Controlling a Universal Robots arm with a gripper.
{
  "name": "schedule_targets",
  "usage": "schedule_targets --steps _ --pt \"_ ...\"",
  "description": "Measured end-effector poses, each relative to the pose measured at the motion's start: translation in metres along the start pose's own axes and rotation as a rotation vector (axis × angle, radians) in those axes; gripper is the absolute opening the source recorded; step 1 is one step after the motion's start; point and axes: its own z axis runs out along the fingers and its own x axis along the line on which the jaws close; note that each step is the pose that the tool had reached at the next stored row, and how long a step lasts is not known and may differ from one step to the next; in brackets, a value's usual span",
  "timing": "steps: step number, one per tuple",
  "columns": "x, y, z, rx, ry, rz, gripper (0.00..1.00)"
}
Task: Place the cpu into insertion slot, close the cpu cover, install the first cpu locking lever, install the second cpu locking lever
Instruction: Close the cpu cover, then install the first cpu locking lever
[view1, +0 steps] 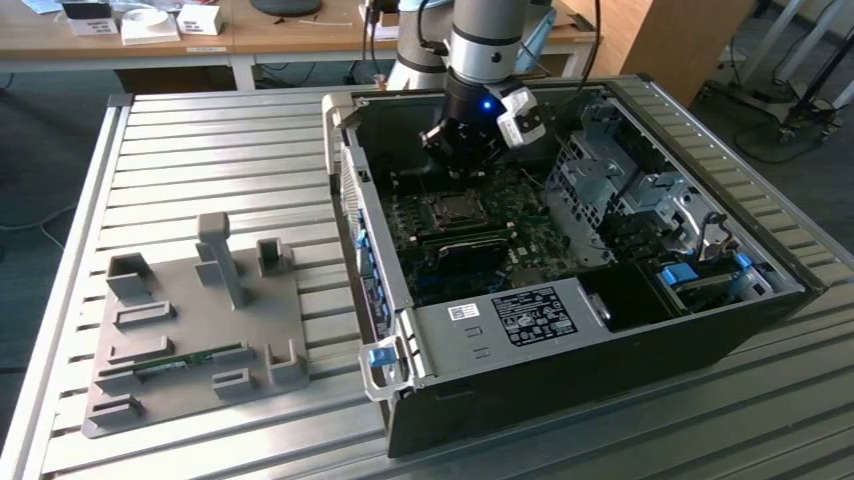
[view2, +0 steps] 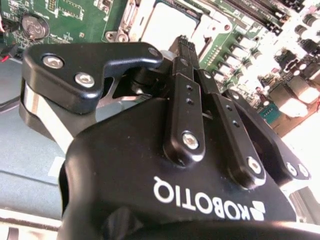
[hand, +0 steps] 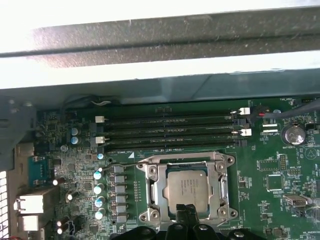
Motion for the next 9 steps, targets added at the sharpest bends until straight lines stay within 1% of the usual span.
schedule_targets --steps 9 --pt "0.0001 0.0000 -0.0009 0.0000 -0.0002 0.000 0.10"
